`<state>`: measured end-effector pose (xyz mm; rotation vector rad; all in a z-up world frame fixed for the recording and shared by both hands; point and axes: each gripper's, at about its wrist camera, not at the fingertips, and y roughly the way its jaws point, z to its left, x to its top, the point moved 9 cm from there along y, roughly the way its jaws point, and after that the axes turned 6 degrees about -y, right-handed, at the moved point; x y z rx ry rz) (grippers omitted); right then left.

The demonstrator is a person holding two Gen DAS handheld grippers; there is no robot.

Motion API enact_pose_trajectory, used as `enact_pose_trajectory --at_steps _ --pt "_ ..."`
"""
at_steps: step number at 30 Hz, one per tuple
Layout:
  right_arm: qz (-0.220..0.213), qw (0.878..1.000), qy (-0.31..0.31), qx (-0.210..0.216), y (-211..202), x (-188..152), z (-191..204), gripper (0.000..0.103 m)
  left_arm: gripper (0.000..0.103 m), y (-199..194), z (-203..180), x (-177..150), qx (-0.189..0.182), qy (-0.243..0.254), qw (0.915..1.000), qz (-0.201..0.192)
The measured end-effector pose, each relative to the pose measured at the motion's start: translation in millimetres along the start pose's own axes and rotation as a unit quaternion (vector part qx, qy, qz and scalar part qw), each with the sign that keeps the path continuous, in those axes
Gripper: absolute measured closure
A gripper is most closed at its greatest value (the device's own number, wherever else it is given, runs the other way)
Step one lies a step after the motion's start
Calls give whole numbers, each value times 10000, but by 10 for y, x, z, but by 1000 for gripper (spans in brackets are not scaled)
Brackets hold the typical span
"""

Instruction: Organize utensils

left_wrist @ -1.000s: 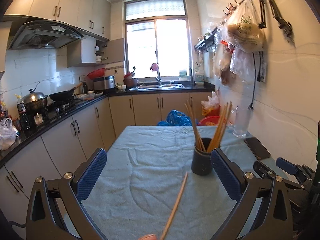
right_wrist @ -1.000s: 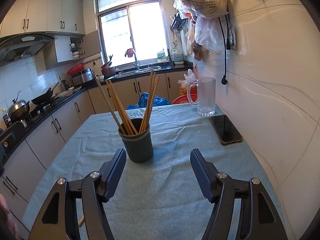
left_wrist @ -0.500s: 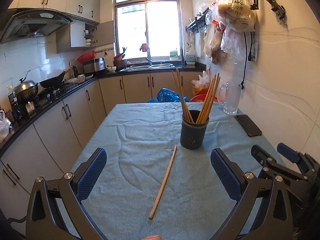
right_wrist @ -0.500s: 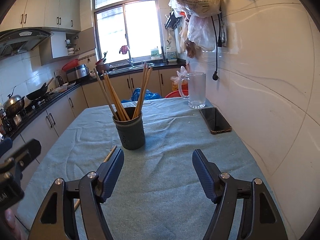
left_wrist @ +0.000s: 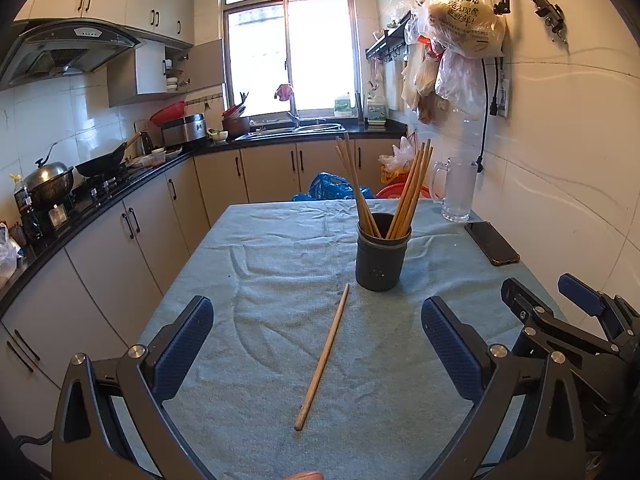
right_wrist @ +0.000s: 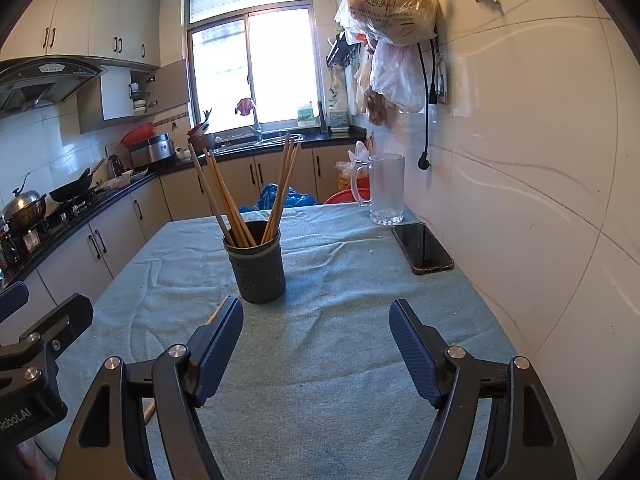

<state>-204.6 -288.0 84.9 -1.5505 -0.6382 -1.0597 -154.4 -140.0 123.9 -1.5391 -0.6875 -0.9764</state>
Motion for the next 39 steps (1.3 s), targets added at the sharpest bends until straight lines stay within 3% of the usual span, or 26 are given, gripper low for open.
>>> enact_pose_trajectory --at_steps 19,39 --pt "119 9999 96 -75 104 -64 -74 20 0 272 -28 -160 -266 -125 9978 603" --pt "420 9990 159 -86 368 -207 -123 19 0 580 -59 -318 -283 -140 9944 1013"
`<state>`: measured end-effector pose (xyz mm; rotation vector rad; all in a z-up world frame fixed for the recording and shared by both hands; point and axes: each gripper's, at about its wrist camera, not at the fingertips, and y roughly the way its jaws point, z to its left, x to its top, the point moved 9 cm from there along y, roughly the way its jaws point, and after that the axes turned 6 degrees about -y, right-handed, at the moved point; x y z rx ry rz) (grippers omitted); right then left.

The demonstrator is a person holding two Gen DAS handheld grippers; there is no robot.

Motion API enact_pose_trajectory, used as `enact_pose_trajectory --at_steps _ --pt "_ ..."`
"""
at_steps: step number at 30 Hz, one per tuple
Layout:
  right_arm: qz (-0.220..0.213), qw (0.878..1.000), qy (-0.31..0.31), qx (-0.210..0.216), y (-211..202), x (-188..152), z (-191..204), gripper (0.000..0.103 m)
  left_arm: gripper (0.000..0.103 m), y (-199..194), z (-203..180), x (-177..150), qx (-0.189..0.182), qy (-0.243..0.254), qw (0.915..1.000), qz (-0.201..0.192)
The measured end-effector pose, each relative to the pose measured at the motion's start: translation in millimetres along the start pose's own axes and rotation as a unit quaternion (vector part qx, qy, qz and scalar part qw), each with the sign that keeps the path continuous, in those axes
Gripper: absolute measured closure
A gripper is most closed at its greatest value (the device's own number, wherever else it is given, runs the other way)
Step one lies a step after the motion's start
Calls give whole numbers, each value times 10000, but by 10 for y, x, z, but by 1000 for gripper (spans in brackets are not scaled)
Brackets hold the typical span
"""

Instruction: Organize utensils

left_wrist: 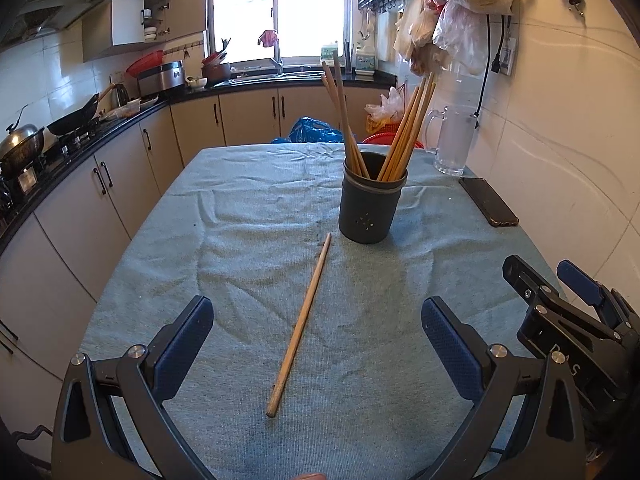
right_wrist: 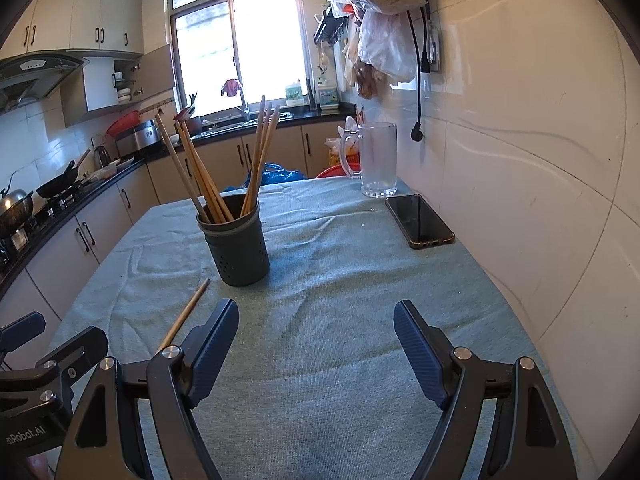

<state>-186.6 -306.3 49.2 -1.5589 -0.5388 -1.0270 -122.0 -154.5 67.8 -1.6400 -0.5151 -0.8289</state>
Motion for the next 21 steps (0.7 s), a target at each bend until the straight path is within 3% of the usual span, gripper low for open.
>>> enact_pose_trajectory --at_steps 21 --pt "146 9999 -89 -8 152 -46 42 19 0 175 51 -34 2 -44 9998 185"
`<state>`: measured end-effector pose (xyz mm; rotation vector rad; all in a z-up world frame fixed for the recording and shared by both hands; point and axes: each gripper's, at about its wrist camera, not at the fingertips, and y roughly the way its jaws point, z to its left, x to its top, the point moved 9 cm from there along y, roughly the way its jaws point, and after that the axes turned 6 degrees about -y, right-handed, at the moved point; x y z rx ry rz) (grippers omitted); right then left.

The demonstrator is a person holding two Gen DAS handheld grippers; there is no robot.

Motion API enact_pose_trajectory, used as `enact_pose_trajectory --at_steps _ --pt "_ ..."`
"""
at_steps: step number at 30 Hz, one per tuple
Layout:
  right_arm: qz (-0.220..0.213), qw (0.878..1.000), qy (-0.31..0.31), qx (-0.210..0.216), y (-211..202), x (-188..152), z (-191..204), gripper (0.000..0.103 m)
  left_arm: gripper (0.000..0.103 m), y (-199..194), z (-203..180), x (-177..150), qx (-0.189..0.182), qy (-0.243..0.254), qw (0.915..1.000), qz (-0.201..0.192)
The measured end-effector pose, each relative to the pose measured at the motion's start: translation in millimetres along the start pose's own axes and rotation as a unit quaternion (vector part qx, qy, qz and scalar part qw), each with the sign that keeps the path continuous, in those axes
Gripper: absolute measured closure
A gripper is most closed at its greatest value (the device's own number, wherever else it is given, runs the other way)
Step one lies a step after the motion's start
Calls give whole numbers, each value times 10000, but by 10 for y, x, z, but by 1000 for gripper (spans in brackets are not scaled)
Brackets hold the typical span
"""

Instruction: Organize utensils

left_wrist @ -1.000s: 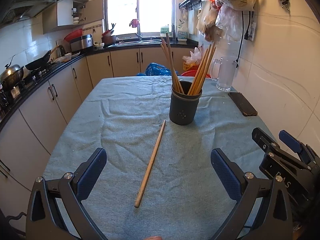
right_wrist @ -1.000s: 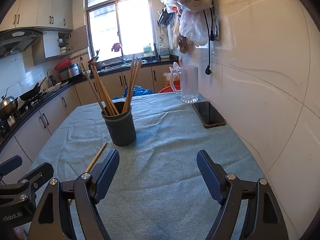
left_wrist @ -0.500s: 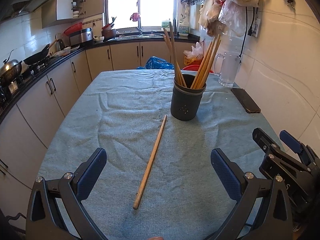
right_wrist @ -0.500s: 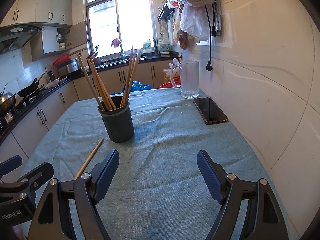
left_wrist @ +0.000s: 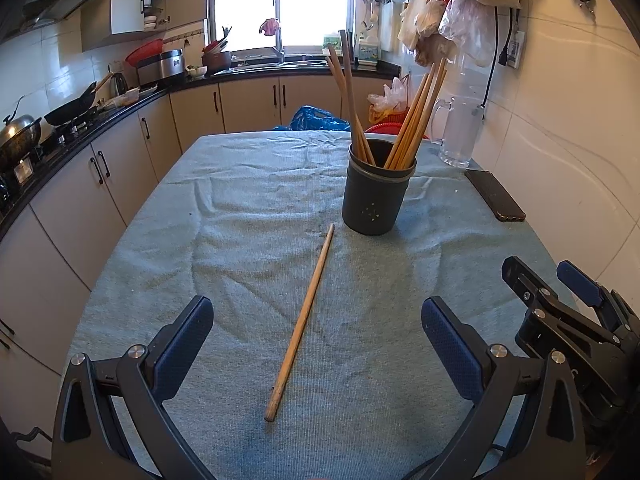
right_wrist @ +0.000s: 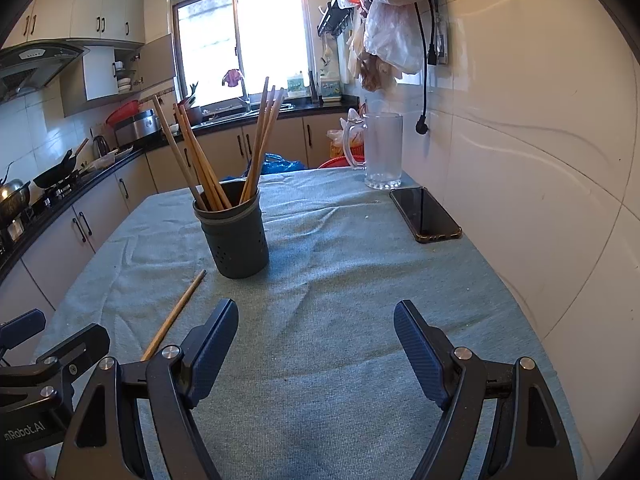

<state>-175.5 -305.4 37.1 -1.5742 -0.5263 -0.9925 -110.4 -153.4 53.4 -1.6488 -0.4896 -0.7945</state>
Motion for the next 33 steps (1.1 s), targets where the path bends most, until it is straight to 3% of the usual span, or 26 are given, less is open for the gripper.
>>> enact_pose_trajectory --at_steps 33 --pt "54 10000 27 29 47 -30 8 18 0 24 -32 -24 -5 20 10000 38"
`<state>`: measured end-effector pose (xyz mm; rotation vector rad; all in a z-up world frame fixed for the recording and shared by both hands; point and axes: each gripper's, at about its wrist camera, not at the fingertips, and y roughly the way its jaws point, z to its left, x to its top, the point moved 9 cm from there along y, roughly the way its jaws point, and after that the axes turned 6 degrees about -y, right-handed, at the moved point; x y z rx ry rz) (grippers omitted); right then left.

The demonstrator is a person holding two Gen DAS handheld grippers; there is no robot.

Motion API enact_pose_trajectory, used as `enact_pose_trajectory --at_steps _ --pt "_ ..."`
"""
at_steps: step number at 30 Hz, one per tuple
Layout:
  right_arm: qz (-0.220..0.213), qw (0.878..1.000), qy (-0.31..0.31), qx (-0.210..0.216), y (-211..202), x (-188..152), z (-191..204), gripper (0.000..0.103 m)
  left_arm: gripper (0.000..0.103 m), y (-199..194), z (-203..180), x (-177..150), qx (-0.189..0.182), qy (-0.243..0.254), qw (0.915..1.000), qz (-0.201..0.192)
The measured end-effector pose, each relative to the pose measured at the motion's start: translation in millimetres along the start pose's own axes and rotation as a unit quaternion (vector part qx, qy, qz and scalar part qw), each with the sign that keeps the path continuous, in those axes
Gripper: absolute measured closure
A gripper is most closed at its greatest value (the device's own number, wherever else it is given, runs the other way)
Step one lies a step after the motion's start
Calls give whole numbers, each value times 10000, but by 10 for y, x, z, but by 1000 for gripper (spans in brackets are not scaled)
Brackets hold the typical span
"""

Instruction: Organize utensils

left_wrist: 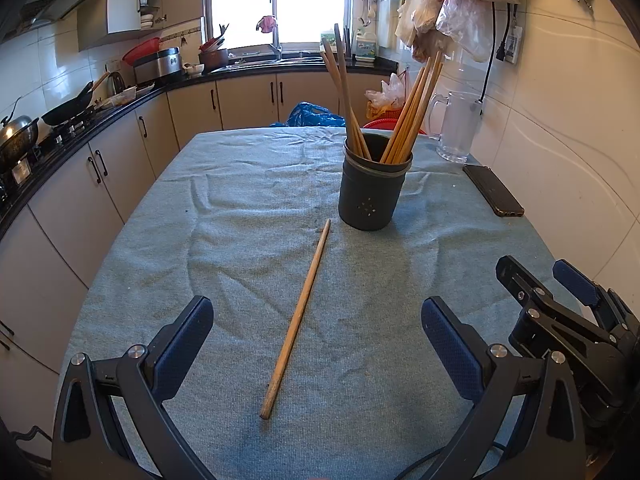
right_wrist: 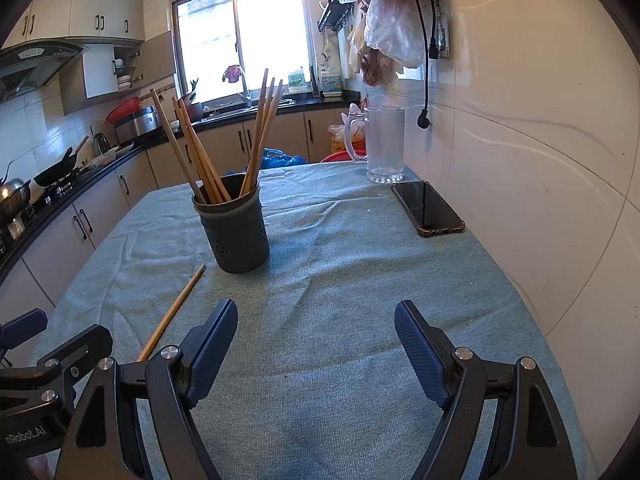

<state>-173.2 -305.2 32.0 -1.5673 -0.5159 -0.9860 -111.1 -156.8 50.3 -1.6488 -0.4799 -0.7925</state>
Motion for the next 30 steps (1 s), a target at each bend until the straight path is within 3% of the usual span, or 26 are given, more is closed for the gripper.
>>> enact_pose_trajectory --at_steps 30 --pt "58 10000 -9 46 42 -16 21 18 0 16 -32 -65 -52 0 10000 74"
